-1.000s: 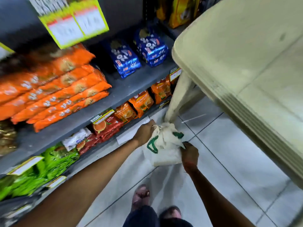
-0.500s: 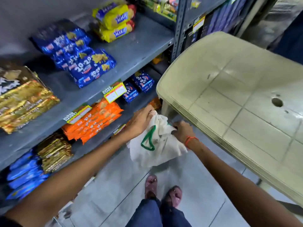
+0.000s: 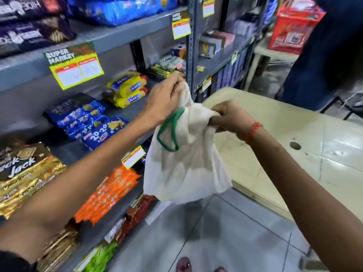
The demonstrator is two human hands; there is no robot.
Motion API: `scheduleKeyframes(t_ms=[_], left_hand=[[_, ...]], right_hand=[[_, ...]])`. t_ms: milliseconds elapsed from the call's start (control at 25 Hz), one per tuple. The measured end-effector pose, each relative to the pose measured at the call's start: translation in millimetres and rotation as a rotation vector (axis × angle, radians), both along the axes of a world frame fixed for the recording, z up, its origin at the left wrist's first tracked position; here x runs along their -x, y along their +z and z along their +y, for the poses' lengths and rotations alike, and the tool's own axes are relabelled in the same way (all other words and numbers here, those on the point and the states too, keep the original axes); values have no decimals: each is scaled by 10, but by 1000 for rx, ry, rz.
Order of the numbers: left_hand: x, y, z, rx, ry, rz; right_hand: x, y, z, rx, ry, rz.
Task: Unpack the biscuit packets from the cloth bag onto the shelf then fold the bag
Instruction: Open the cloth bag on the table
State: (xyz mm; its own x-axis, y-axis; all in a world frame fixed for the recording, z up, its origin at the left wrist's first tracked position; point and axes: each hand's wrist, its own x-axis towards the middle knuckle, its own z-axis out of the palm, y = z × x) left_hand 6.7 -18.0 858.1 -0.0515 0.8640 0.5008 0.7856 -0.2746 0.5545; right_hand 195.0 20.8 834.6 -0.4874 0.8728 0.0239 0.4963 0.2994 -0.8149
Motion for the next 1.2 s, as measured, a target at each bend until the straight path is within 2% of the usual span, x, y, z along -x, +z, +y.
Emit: scheduleKeyframes(t_ms=[240,440,760,960,1080,1160,1200], left_hand=[[-270,370,881,-75,7,27],[-496,406,1596,-123,53,22],[-685,-528,2085,30,172,-57],[-611,-1836,2039,511,134,36],[-607,-2146,2051,670,73,110],[-631,-2087,2102,630,97,86],[-642,-2035,2142,570,134,62]], right_hand=[[-126,134,702,-88,-219,180],[-306,156,1341,-219,-333,46],[-843,-852,2175,-117,-351,-233],[-1144,-1617,2279,34,-360,-349],[-1183,-1760,2263,105,-187,-475],[-1146,-1728,2219,35,-15,-476],[-1101,-1711,2189,-49,1,-435]])
